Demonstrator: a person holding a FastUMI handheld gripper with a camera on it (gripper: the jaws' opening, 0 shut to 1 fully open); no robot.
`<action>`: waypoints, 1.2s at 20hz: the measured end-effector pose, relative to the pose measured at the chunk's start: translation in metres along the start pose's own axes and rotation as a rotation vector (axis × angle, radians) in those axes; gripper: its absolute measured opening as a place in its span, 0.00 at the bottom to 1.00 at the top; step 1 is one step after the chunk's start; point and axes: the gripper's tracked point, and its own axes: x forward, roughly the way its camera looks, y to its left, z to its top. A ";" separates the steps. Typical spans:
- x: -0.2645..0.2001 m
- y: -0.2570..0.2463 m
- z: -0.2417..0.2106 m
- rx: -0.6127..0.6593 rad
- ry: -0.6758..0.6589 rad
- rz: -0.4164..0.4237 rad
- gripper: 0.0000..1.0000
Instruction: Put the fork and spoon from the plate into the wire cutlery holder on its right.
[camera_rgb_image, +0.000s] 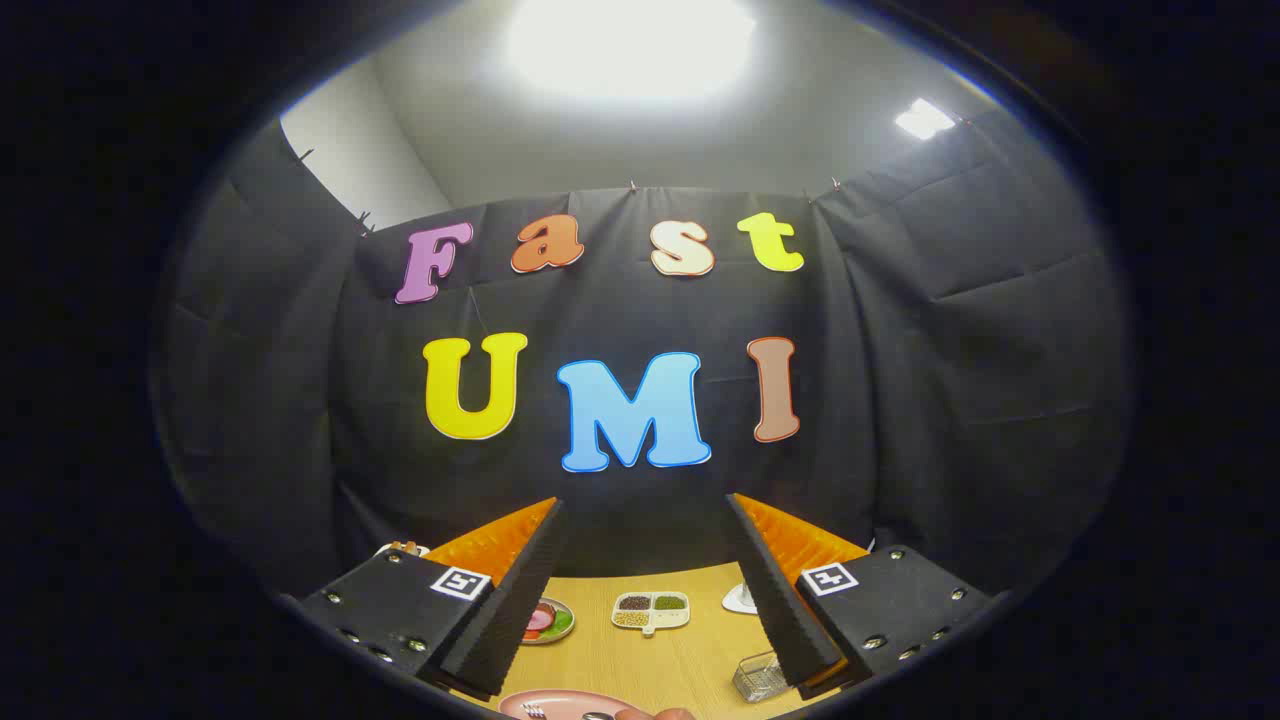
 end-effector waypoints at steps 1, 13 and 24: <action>-0.001 0.002 -0.003 -0.003 0.008 0.004 0.97; 0.001 0.013 -0.023 0.009 0.068 0.038 0.97; -0.001 0.046 -0.138 -0.001 0.419 0.157 0.97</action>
